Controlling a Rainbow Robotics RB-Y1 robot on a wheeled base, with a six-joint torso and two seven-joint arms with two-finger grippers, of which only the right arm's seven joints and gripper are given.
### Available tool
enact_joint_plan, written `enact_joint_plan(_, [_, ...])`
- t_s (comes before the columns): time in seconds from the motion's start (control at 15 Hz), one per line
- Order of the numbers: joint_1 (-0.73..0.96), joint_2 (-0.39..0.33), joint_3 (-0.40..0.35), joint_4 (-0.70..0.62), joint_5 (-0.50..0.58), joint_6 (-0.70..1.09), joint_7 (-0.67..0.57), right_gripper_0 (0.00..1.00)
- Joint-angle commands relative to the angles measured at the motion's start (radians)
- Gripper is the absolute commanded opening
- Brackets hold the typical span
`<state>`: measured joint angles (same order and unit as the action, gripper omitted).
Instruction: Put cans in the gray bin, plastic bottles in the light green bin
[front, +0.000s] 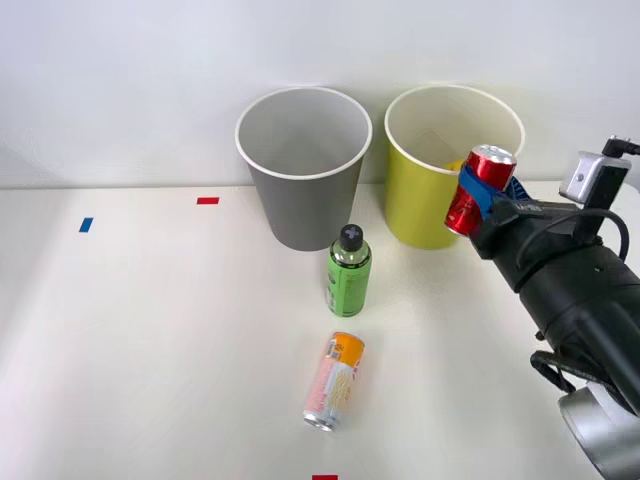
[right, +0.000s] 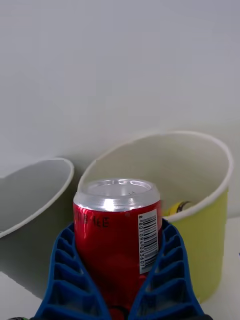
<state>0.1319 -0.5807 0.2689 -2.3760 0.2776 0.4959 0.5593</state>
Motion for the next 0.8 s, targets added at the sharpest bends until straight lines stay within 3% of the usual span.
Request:
enact_joint_plan(0.07, [0.034,-0.019,0.001,0.0,0.098,-0.066,-0.098,0.0])
enact_joint_plan(0.27, [0.035,-0.021,0.003,0.0,0.129,-0.16,-0.131,0.0])
enact_joint_plan(0.8, [-0.187,0.032,0.053,0.02,0.124,-0.244,-0.131,0.0])
